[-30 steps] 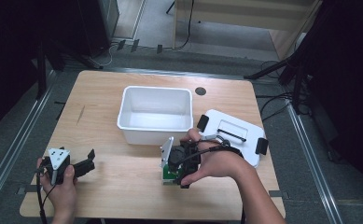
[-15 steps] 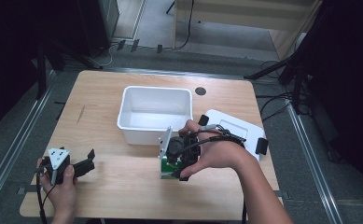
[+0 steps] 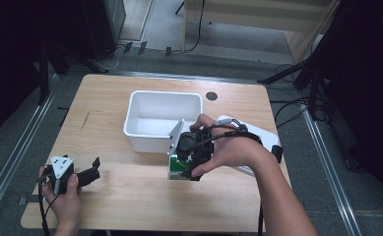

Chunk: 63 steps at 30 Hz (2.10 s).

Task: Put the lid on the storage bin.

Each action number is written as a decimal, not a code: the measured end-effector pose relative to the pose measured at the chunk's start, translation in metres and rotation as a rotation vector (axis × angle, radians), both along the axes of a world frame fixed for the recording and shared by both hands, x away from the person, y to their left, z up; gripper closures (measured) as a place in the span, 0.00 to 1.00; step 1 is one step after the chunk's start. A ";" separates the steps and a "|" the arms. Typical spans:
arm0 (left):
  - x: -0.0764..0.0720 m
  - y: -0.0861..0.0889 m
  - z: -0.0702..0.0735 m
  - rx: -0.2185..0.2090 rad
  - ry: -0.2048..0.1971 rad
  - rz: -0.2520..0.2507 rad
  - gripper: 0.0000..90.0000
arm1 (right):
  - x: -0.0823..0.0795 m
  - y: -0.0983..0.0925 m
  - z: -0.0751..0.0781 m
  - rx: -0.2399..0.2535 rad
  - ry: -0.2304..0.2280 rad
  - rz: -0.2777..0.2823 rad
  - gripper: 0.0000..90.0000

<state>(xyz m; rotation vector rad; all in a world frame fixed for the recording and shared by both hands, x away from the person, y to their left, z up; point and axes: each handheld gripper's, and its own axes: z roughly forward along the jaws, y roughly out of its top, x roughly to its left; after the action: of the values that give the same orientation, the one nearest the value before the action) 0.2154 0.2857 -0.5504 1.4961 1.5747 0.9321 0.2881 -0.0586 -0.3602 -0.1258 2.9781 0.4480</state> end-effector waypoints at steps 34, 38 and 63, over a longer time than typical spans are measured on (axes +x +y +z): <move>0.001 0.000 0.000 -0.008 0.004 -0.001 0.00 | 0.041 0.020 0.048 -0.015 -0.014 -0.028 0.18; 0.001 0.001 0.000 -0.010 0.002 -0.002 0.00 | 0.050 0.022 0.052 -0.023 -0.020 -0.044 0.18; 0.000 0.001 0.000 -0.015 0.004 -0.005 0.00 | 0.095 0.026 0.060 -0.019 -0.102 -0.063 0.18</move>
<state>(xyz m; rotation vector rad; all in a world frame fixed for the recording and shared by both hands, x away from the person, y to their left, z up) 0.2155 0.2867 -0.5503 1.4919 1.5773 0.9131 0.3828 -0.0323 -0.3006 -0.0553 2.8779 0.3944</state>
